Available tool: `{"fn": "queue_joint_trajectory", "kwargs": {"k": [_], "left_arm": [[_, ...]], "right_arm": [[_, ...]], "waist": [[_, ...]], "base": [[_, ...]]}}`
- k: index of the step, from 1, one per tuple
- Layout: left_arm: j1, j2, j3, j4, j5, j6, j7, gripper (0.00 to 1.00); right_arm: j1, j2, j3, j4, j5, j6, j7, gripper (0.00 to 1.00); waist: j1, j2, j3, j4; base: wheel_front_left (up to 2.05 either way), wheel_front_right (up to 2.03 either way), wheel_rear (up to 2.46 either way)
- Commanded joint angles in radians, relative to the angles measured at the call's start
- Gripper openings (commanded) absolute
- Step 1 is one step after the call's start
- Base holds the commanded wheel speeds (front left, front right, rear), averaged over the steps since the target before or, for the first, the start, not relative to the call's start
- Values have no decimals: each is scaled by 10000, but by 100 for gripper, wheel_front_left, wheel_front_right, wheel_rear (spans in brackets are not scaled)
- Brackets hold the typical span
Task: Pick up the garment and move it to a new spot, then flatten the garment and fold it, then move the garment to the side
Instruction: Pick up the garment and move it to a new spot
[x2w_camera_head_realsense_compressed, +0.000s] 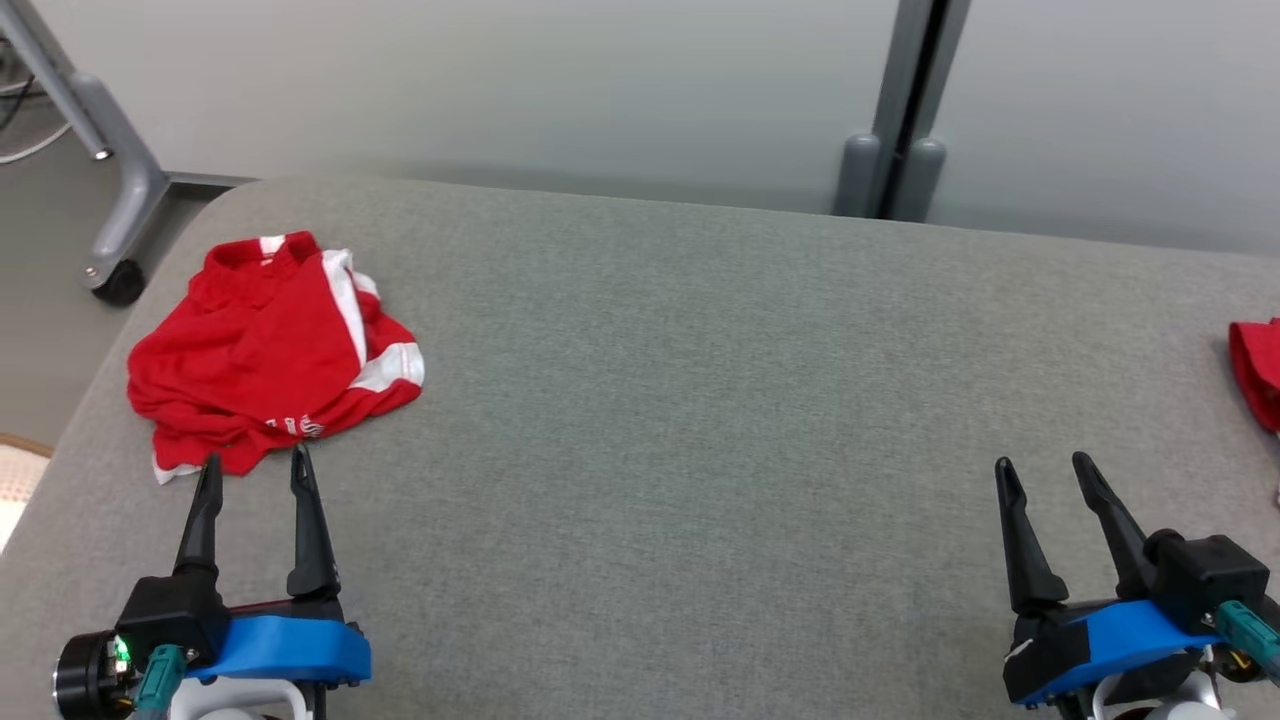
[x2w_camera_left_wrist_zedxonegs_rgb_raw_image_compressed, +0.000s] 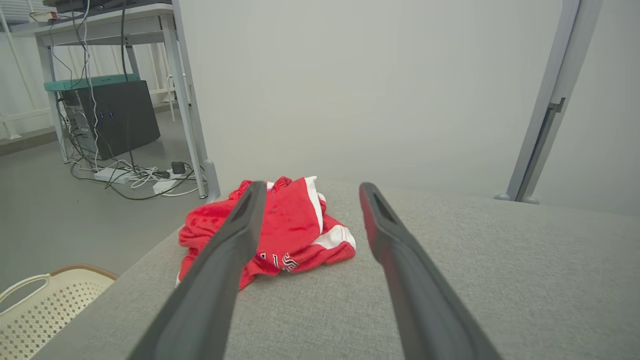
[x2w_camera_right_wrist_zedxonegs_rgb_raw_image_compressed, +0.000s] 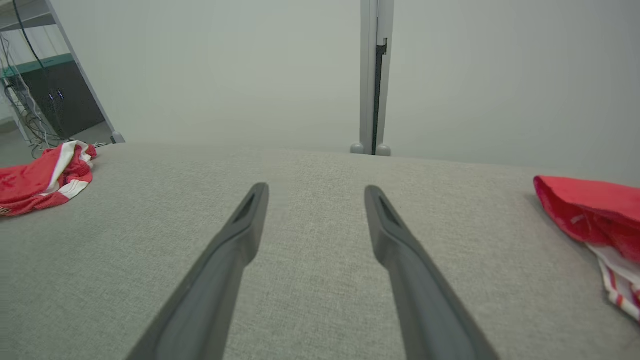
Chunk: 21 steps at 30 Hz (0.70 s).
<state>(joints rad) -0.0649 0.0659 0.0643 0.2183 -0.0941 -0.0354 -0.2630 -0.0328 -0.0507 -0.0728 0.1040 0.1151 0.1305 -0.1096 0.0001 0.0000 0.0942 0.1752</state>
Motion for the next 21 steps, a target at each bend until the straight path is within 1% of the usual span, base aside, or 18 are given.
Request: {"fn": "queue_joint_trajectory", "kwargs": {"k": [1, 7, 13, 17, 21], "left_arm": [[-58, 64, 68, -39, -3, 31, -23, 100], [-27, 66, 109, -103, -65, 88, -24, 100], [29, 53, 230, -171, -111, 153, -24, 100], [93, 51, 345, -196, -171, 185, -24, 100], [157, 46, 418, -275, -185, 234, -24, 100]], "right_arm": [[-138, 3, 24, 11, -27, 6, 32, 100], [-296, 2, 140, 66, -113, 6, 70, 100], [-448, -106, 267, 101, -165, 6, 86, 100], [-463, -135, 313, 139, -176, 6, 100, 100], [-470, -143, 326, 147, -188, 6, 105, 100]], "waist": [[-1, 0, 181, 310], [-1, 0, 322, 1123], [-1, 0, 466, 1789], [-1, 0, 520, 2091], [-1, 0, 573, 2221]], "base": [[0, 0, 0], [0, 0, 0], [0, 0, 0], [0, 0, 0], [0, 0, 0]]}}
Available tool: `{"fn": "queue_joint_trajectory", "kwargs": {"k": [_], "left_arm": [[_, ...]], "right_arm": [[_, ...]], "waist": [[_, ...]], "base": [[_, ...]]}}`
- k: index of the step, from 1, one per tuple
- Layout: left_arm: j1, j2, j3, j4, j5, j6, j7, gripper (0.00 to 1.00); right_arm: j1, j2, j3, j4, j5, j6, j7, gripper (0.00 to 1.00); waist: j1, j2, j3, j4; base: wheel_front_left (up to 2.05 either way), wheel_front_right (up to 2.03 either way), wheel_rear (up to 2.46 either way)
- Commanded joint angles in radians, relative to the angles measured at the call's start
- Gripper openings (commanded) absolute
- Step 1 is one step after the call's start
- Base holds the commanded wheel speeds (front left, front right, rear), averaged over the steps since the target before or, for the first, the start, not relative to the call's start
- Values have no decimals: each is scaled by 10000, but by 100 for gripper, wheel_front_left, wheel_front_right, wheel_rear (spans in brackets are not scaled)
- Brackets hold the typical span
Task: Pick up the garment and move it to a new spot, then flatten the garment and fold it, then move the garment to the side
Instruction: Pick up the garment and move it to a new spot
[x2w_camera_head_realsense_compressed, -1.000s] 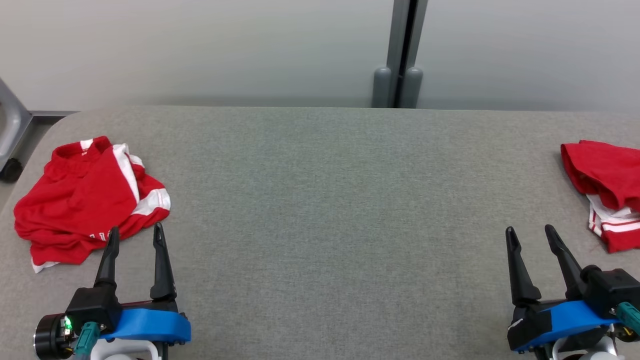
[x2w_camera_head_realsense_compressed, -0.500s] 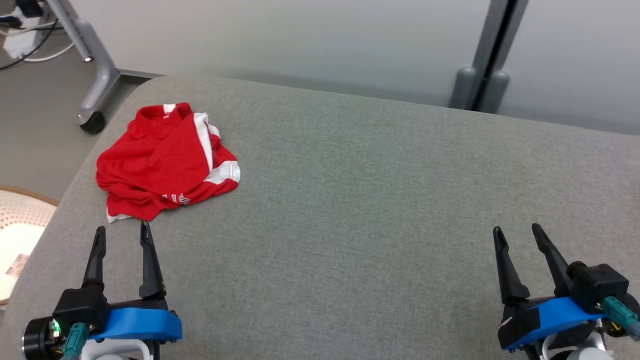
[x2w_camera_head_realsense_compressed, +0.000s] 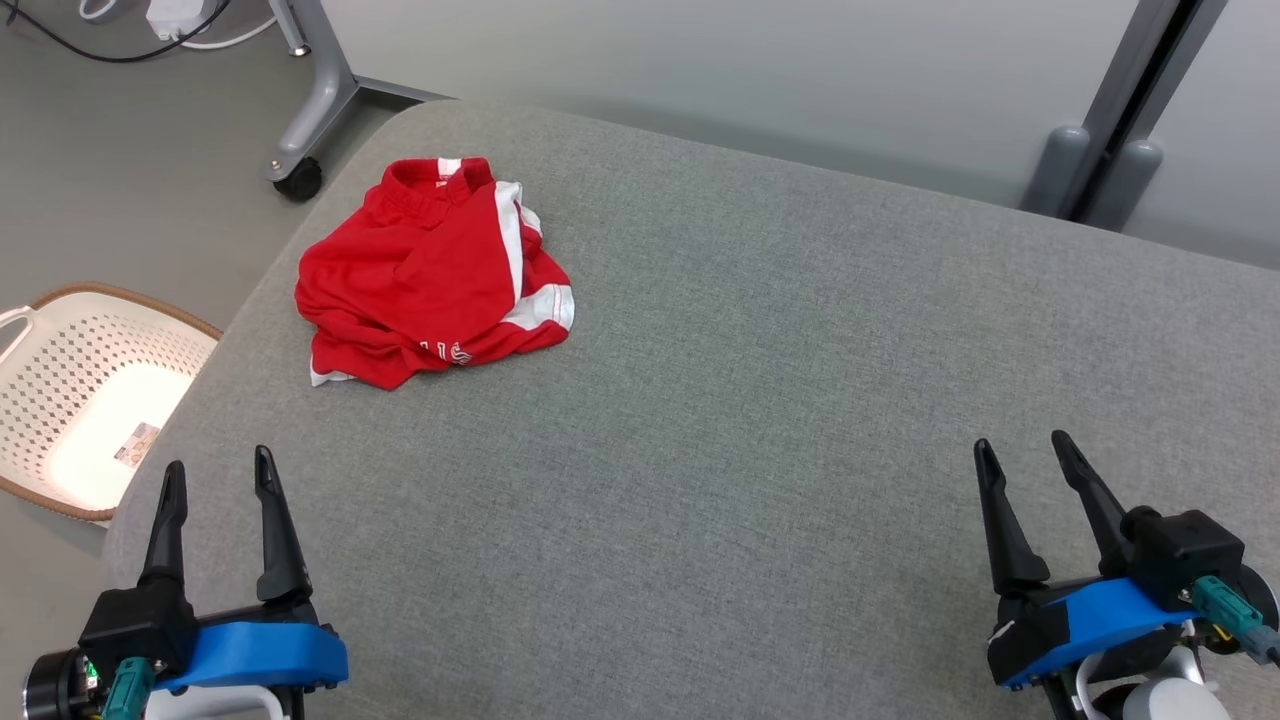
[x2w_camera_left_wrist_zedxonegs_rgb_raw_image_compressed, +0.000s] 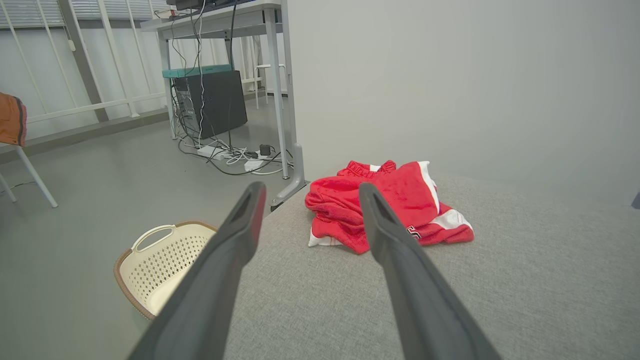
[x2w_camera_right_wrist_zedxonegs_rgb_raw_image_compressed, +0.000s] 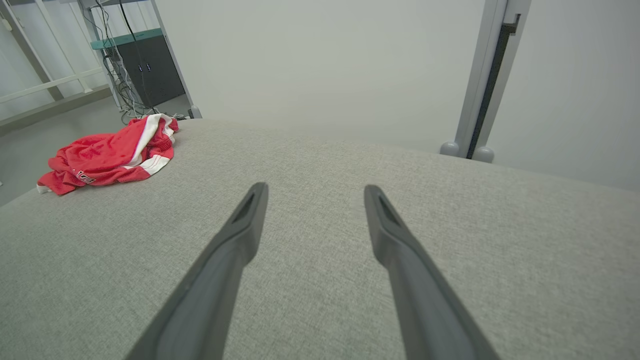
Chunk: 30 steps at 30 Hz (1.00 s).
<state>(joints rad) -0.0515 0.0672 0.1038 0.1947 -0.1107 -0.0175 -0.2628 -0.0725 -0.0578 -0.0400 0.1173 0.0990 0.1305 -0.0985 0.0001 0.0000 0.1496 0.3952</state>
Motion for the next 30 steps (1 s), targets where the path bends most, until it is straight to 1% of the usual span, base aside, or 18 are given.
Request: {"fn": "queue_joint_trajectory", "kwargs": {"k": [1, 6, 12, 16, 21, 22, 23, 24, 30], "left_arm": [[32, 28, 31, -56, -19, 70, -25, 100], [-22, 12, 107, -78, -77, 105, -25, 100], [-795, 219, 314, 42, -234, -15, -25, 100], [-2434, 646, 553, 491, -473, -134, -26, 100], [-4365, 1249, 689, 1190, -656, -218, 224, 100], [-4365, 1249, 689, 1190, -656, -218, 224, 100], [-5120, 1432, 767, 1505, -764, -208, 397, 100], [-5120, 1432, 767, 1505, -764, -208, 397, 100], [-7105, 2150, 818, 2868, -981, -363, 1135, 100]], "right_arm": [[-67, -81, 5, 20, -19, 6, -11, 100], [-116, -134, 67, 6, 49, 6, 28, 100], [-294, -233, 6, -204, 35, 6, 62, 100], [-605, -432, -93, -721, -116, 6, 214, 100], [-1022, -624, -274, -1564, -184, 6, 432, 100], [-1022, -624, -274, -1564, -184, 6, 432, 100], [-1186, -705, -352, -1921, -204, 6, 528, 100], [-1186, -705, -352, -1921, -204, 6, 528, 100], [-1506, -832, -568, -2916, -232, 6, 784, 100]], "waist": [[-1, 0, 27, 30], [-1, 0, 95, -57], [-1, 0, 318, -355], [-1, 0, 973, -878], [-1, 0, 1944, -1551], [-1, 0, 1944, -1551], [-1, 0, 2359, -1825], [-1, 0, 2359, -1825], [-1, 0, 3557, -2624]], "base": [[0, 0, 0], [0, 0, 0], [0, 0, 0], [0, 0, 0], [0, 0, 0], [0, 0, 0], [0, 0, 0], [0, 0, 0], [0, 0, 0]]}}
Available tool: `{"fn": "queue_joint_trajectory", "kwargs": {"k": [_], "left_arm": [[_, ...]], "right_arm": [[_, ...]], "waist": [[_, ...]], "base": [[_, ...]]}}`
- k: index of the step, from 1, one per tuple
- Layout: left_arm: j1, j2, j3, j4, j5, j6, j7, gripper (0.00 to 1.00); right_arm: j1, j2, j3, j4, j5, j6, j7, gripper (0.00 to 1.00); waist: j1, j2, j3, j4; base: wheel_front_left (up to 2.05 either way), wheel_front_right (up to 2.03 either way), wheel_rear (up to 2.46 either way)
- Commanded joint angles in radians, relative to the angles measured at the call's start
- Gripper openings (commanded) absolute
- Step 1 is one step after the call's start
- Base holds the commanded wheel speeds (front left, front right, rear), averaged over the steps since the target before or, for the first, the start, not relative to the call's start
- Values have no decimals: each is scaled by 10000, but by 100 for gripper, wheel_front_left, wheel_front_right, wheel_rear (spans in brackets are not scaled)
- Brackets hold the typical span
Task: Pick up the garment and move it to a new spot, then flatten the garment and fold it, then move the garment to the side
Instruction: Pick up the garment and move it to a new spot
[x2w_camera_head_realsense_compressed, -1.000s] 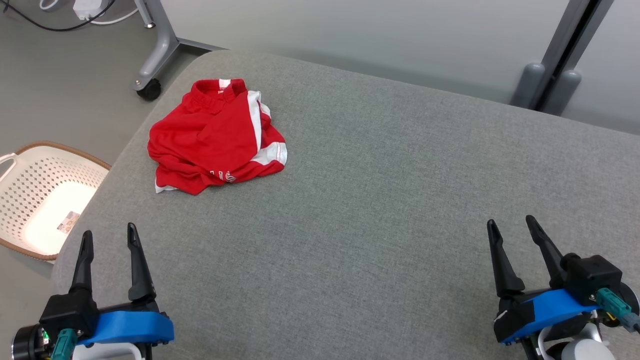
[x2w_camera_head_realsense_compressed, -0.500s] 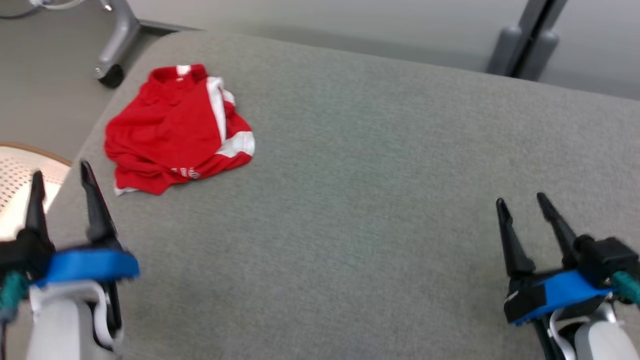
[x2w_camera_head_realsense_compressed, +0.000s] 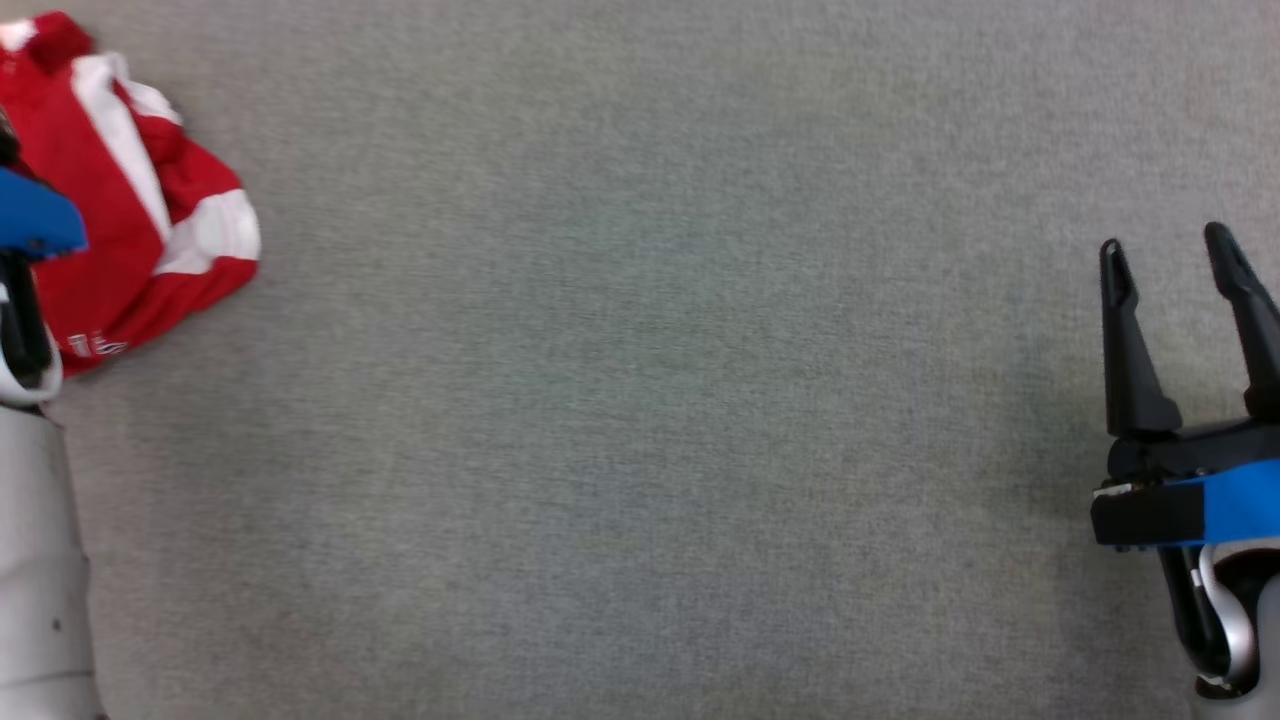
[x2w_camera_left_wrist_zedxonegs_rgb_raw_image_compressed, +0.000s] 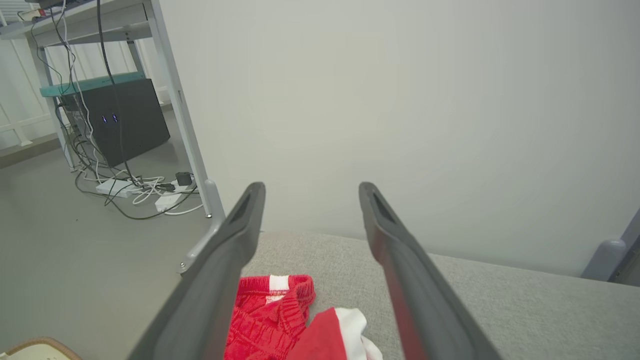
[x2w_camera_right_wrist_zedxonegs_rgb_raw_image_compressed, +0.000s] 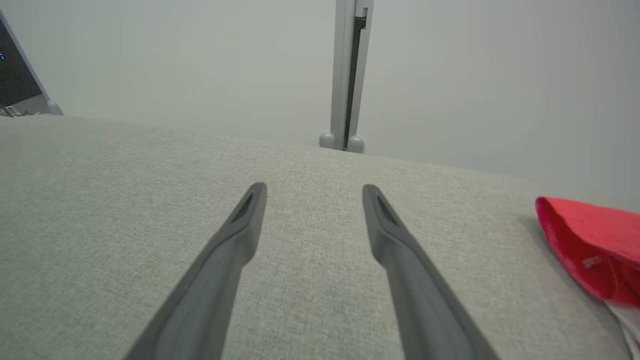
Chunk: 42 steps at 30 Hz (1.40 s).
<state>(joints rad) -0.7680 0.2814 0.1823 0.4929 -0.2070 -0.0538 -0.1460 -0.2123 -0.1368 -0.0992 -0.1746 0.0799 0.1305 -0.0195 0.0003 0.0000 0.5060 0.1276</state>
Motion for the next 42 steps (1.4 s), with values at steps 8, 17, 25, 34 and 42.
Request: {"fn": "queue_joint_trajectory", "kwargs": {"k": [8, 17, 25, 34, 42], "left_arm": [[-1494, 586, -279, 2471, 109, -9, 1074, 100], [-1771, 468, -520, 4686, -154, -86, 3085, 100], [-1837, 427, -631, 5309, -262, -181, 3157, 0], [-2554, 596, -1004, 4621, -8, -330, 1112, 0], [-3257, 200, -2097, 3113, 472, -601, -19, 0]], "right_arm": [[-24, -2, -279, -790, -23, 6, 146, 100], [1, -24, -520, -874, 48, 6, 120, 100], [-123, 5, -300, -735, 31, 6, 137, 100], [66, 200, -325, -159, 163, 6, -224, 100], [180, 523, -186, 751, 298, 6, -709, 100]], "waist": [[-3, 0, 953, -513], [-3, 0, 1156, -426], [-3, 0, 960, -431], [-3, 0, 239, -815], [-3, 0, -834, -1594]], "base": [[0, 0, 0], [0, 0, 0], [0, 0, 0], [0, 0, 0], [0, 0, 0]]}}
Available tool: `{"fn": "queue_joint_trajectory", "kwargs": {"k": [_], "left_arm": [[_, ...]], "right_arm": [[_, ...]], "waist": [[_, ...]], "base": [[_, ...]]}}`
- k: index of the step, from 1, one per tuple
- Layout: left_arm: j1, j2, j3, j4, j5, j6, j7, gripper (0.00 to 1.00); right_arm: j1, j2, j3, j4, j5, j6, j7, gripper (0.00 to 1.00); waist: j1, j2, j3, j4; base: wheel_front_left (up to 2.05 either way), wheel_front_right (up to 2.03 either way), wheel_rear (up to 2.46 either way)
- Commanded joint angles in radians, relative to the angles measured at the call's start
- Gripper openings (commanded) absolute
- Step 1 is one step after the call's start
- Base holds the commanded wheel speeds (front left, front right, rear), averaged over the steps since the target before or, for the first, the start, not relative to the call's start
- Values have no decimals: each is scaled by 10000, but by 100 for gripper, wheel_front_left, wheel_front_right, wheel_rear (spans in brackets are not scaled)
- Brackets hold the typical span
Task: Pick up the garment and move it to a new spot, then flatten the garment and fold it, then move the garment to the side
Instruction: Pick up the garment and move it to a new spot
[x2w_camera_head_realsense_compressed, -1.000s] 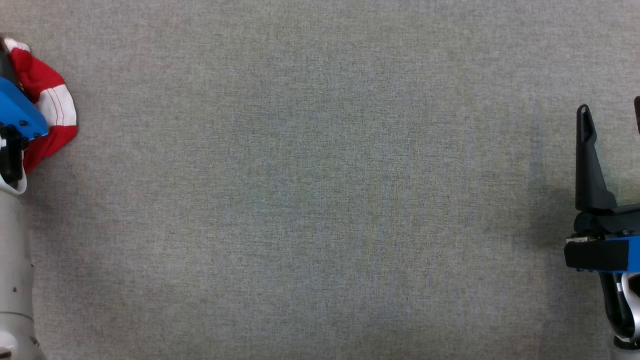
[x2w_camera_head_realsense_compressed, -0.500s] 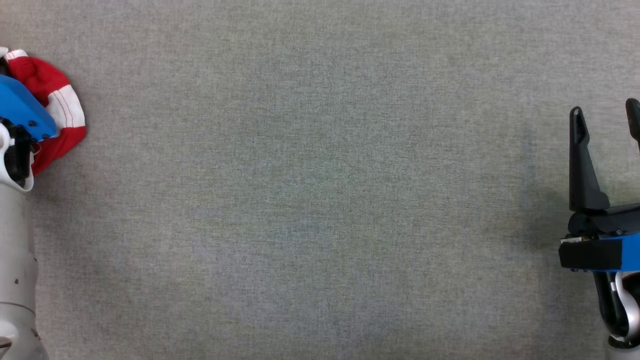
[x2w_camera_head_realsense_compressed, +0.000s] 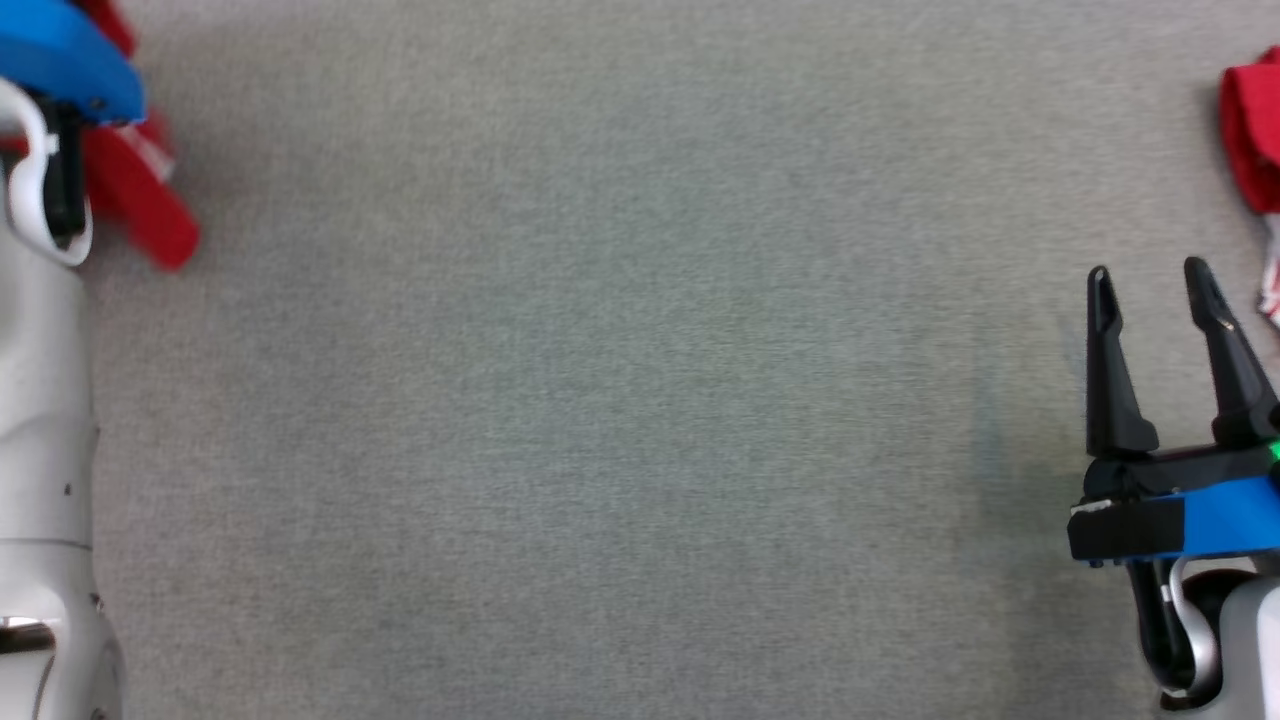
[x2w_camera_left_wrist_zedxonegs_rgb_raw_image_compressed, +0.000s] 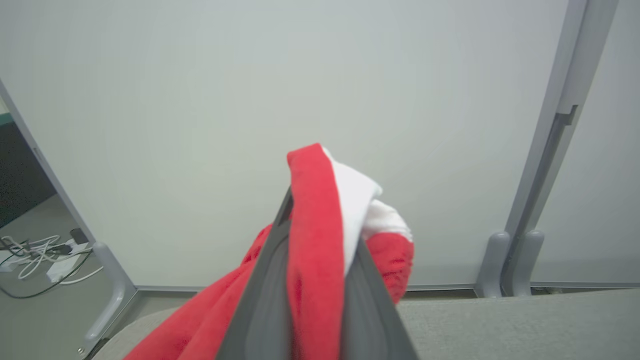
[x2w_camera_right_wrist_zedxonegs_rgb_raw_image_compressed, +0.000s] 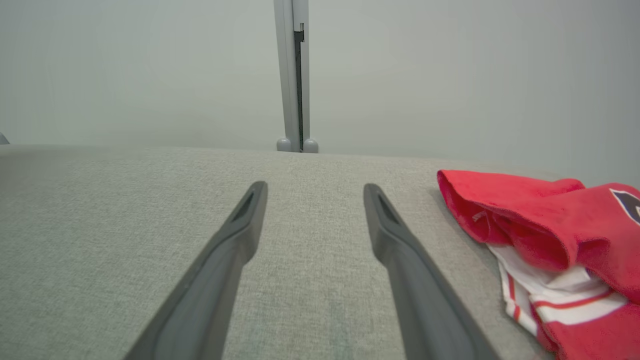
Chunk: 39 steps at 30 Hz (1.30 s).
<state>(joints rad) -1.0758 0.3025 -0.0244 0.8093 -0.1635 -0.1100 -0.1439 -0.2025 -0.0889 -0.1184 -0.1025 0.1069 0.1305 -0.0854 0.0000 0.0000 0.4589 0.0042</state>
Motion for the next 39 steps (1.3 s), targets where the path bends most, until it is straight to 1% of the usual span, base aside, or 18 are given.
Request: {"fn": "queue_joint_trajectory", "kwargs": {"k": [1, 5, 12, 17, 21, 25, 30, 31, 32, 37, 38, 39], "left_arm": [[-241, -85, -183, -355, 85, -64, -75, 0], [-358, -442, -855, -1711, 146, -147, 40, 0], [29, -1110, -2050, -4160, -161, -213, 803, 0], [534, -1542, -2816, -5112, -399, -216, 1260, 0], [1306, -1803, -3397, -5407, -602, -192, 1378, 0], [2516, -1998, -3794, -5441, -841, -136, 1322, 0], [4293, -2153, -4368, -5213, -991, 18, 1097, 0], [4293, -2153, -4368, -5213, -991, 18, 1097, 0], [4640, -2181, -4513, -5129, -1006, 16, 1048, 0], [5988, -2313, -5425, -4530, -1115, -61, 891, 0], [6171, -2344, -5652, -4408, -1157, -69, 860, 4], [6299, -2367, -5844, -4340, -1171, -85, 806, 56]], "right_arm": [[130, 78, -3, 128, 45, 6, -107, 100], [303, 227, 32, 512, 142, 4, -319, 100], [478, 361, 111, 1071, 298, 6, -668, 100], [470, 385, 148, 1335, 383, 6, -838, 100], [457, 387, 151, 1474, 536, 6, -938, 100], [506, 388, 158, 1610, 614, 6, -1027, 100], [587, 387, 127, 1740, 670, 6, -1100, 100], [587, 387, 127, 1740, 670, 6, -1100, 100], [592, 386, 132, 1771, 667, 6, -1096, 100], [608, 383, 187, 1855, 577, 6, -1036, 100], [627, 382, 162, 1865, 557, 6, -1031, 100], [641, 382, 166, 1875, 539, 6, -1008, 100]], "waist": [[0, 0, -485, -483], [0, 0, -906, -1043], [0, 0, -1388, -2029], [0, 0, -1491, -2532], [0, 0, -1527, -2722], [0, 0, -1575, -2759], [0, 0, -1684, -2584], [0, 0, -1684, -2584], [0, 0, -1714, -2537], [0, 0, -1920, -2261], [0, 0, -1975, -2194], [0, 0, -2023, -2145]], "base": [[0, 0, 0], [0, 0, 0], [0, 0, 0], [0, 0, 0], [0, 0, 0], [0, 0, 0], [0, 0, 0], [0, 0, 0], [0, 0, 0], [0, 0, 0], [0, 0, 0], [0, 0, 0]]}}
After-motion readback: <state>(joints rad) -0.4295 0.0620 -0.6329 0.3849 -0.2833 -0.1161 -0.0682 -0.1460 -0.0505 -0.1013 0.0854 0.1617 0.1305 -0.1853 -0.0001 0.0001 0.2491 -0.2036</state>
